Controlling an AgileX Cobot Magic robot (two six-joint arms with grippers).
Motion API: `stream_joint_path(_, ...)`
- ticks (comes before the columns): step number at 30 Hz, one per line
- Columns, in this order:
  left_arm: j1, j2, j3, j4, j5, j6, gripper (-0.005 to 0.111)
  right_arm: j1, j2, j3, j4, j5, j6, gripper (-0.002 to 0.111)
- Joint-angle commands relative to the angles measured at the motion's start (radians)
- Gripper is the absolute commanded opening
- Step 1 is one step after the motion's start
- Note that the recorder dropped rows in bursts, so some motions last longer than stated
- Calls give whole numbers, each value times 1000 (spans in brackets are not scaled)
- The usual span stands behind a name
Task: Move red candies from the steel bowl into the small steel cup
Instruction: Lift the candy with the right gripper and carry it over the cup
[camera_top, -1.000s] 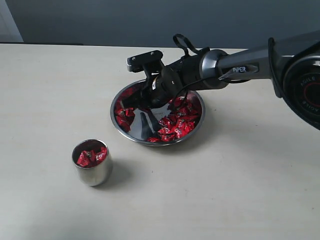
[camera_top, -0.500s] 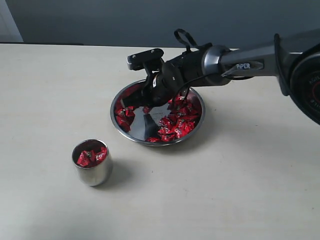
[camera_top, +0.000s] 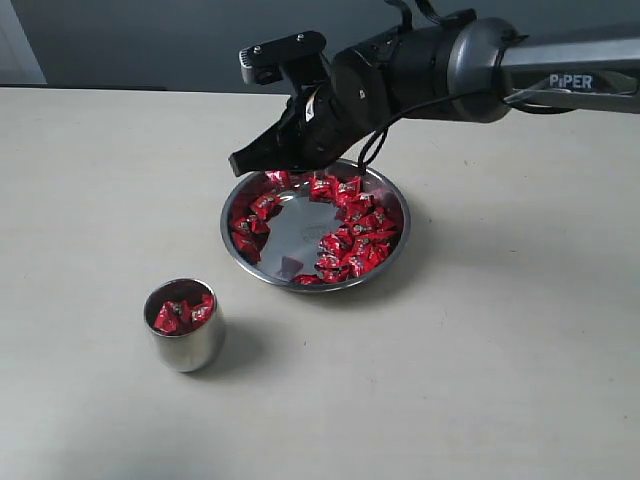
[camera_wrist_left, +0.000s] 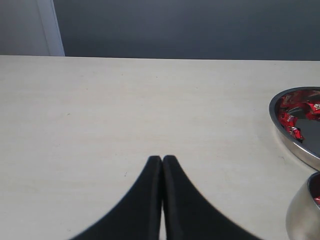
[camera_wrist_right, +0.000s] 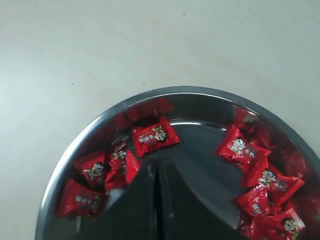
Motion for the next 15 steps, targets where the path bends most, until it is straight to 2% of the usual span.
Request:
stream_joint_path(1,-5,-5,4,0,-2,-2,0,20,-34,6,-7,7,-13,-1)
stream_joint_path(15,-5,-5,4,0,-2,-2,0,38,-104,6,1,59,-18,-1)
